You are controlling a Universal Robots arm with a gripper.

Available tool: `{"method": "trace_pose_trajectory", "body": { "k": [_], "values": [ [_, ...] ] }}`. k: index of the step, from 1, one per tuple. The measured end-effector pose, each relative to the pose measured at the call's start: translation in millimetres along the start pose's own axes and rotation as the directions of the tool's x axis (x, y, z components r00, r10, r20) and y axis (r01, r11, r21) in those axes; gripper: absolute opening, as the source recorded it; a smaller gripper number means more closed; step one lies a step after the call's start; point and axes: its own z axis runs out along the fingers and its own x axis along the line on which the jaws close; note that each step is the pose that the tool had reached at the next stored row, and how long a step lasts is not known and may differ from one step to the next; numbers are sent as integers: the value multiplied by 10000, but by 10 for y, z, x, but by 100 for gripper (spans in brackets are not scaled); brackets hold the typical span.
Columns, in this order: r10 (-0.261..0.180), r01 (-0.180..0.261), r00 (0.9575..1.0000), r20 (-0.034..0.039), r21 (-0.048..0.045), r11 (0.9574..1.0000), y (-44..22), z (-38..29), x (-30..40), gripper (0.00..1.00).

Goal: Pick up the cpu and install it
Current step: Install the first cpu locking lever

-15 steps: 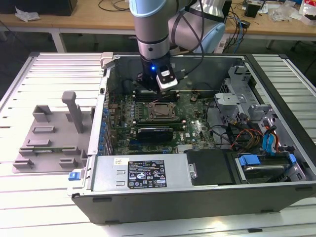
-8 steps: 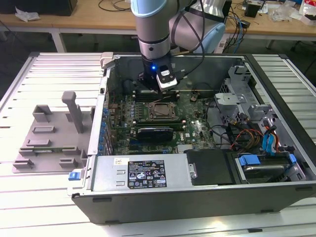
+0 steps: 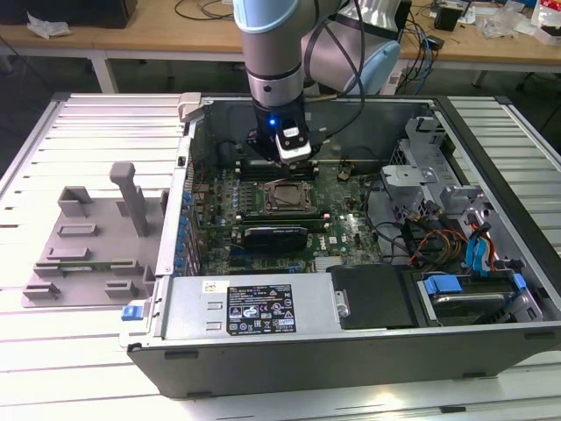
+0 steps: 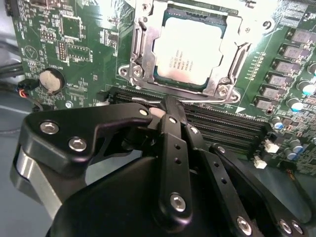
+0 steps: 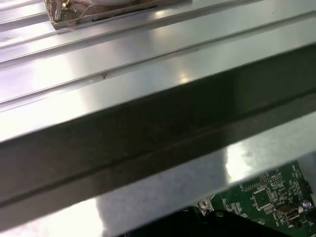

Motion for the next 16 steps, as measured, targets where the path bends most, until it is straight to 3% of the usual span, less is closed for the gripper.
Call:
{"method": "trace_pose_trajectory", "body": {
  "k": [1,2,3,4,5,16],
  "values": [
    [35,-35,10000,39,-6,10000,0,5,2,11],
    [26,-25,9998,174,-60,10000,0,14,3,11],
    [21,-19,9997,236,-82,10000,0,17,2,11],
    [20,-18,9997,238,-83,10000,0,17,2,11],
    [18,-15,9996,298,-106,9999,-5,19,15,11],
    [3,8,9986,538,-196,9998,0,37,86,11]
  ]
}}
